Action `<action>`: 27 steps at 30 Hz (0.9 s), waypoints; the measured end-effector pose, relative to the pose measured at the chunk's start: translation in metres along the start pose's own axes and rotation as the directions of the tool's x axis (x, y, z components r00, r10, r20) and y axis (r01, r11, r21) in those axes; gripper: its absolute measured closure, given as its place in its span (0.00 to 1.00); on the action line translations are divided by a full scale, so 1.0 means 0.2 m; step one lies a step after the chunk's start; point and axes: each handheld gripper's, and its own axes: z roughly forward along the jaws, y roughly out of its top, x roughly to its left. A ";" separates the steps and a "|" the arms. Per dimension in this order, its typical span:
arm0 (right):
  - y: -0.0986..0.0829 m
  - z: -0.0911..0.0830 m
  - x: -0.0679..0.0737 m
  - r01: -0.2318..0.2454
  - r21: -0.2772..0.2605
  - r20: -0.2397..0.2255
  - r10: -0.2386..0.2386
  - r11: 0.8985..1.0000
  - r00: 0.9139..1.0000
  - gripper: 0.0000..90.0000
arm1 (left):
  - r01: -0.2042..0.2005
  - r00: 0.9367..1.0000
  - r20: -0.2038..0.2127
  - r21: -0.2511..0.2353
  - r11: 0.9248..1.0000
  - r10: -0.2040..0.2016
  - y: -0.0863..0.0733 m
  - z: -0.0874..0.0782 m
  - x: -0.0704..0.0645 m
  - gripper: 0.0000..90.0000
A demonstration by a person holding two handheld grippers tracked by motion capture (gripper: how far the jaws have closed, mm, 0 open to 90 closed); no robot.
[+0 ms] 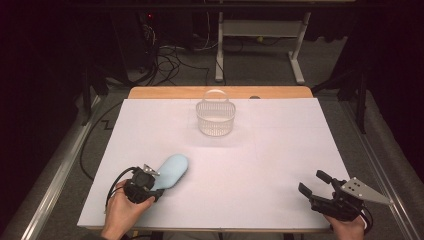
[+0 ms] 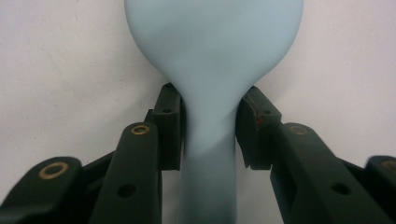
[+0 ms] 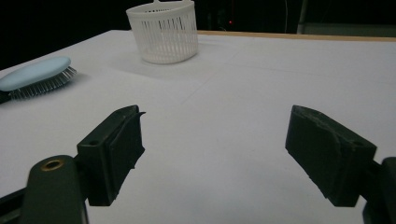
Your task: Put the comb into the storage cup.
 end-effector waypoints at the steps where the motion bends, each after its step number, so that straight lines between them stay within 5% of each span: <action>1: 0.00 0.00 0.00 0.000 0.000 0.000 0.000 1.000 1.000 0.22 | 0.000 1.000 0.000 0.000 1.000 0.000 0.00 0.00 0.00 0.73; 27: 0.00 0.00 0.00 -0.002 -0.003 0.001 0.002 1.000 1.000 0.22 | -0.001 0.999 0.041 -0.084 0.996 0.005 -0.01 -0.01 0.02 0.77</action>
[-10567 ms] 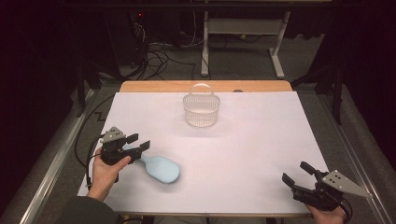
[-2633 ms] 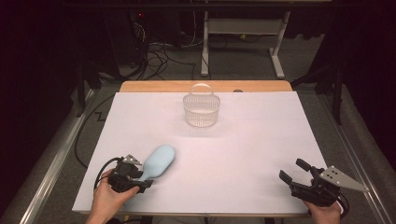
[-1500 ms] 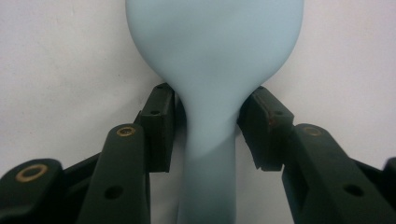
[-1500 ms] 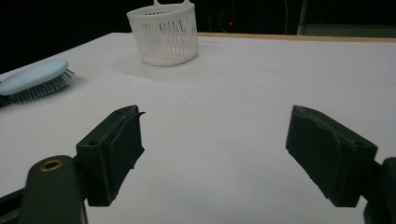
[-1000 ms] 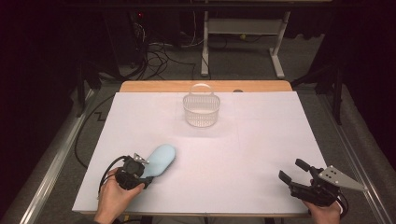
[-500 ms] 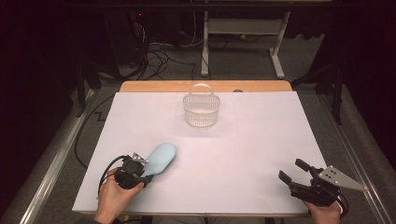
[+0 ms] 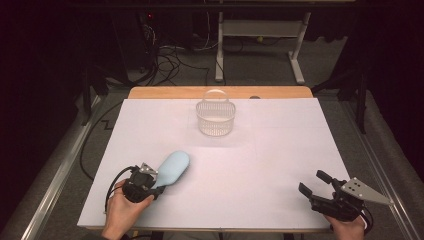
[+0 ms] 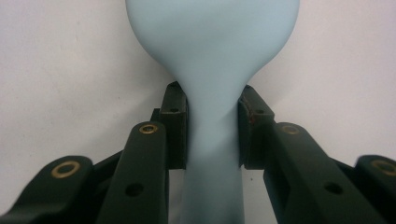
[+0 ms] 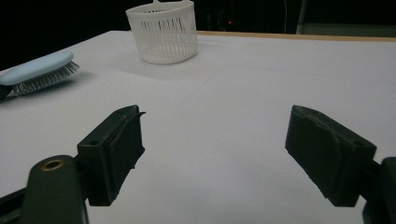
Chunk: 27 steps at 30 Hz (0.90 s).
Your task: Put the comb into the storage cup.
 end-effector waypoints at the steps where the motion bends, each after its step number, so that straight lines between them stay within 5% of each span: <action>1: 0.00 0.00 0.00 0.000 0.000 0.000 0.000 1.000 1.000 0.22 | 0.002 1.000 0.002 -0.007 1.000 -0.002 0.00 0.00 0.00 0.77; 15: 0.00 0.00 0.00 0.001 0.002 0.012 -0.001 1.000 1.000 0.22 | -0.002 0.999 0.045 -0.133 0.991 0.008 0.04 -0.04 0.02 0.77; 27: 0.00 -0.01 0.00 -0.007 0.002 0.028 0.007 1.000 1.000 0.22 | 0.015 0.994 0.108 -0.245 0.969 0.012 0.07 -0.05 0.01 0.77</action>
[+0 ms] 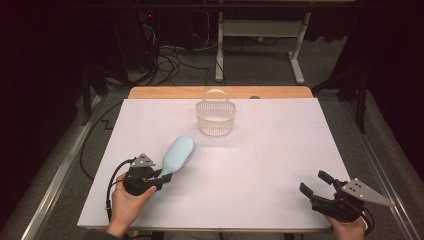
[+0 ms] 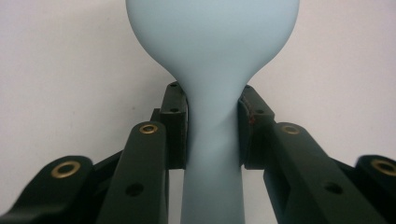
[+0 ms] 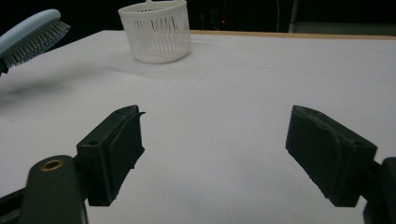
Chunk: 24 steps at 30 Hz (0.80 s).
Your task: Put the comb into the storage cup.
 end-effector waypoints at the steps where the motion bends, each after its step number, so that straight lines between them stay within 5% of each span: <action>1: 0.00 0.00 0.00 0.001 0.002 0.000 -0.001 1.000 1.000 0.22 | -0.001 1.000 0.005 -0.010 1.000 0.001 0.00 0.00 0.00 0.77; 11: 0.00 -0.01 0.02 0.000 0.002 -0.012 0.000 1.000 1.000 0.21 | -0.024 0.999 0.044 -0.075 0.997 0.028 0.01 0.00 -0.04 0.77; 24: 0.00 0.00 0.06 0.027 -0.006 -0.037 -0.027 1.000 0.999 0.22 | -0.033 0.995 0.094 -0.095 0.995 0.042 0.02 0.03 -0.07 0.77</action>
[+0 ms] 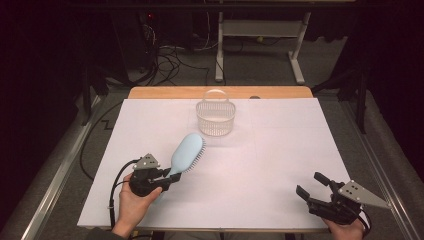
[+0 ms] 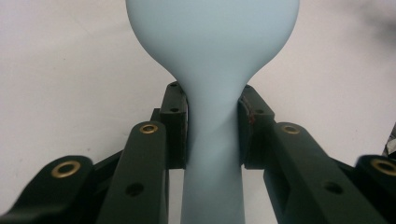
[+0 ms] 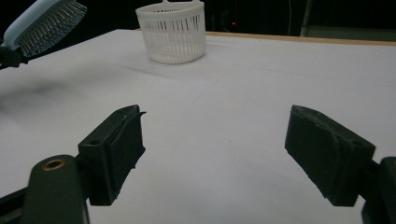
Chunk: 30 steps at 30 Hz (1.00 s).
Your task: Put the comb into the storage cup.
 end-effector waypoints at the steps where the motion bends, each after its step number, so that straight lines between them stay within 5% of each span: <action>1: 0.00 0.00 0.00 0.001 0.001 -0.004 -0.001 1.000 1.000 0.22 | 0.000 1.000 0.000 -0.003 1.000 0.000 0.00 0.00 0.00 0.77; 30: 0.03 0.12 0.15 0.034 0.004 -0.092 -0.033 0.999 0.995 0.22 | -0.049 0.997 0.053 0.005 0.999 0.049 0.02 0.09 -0.11 0.77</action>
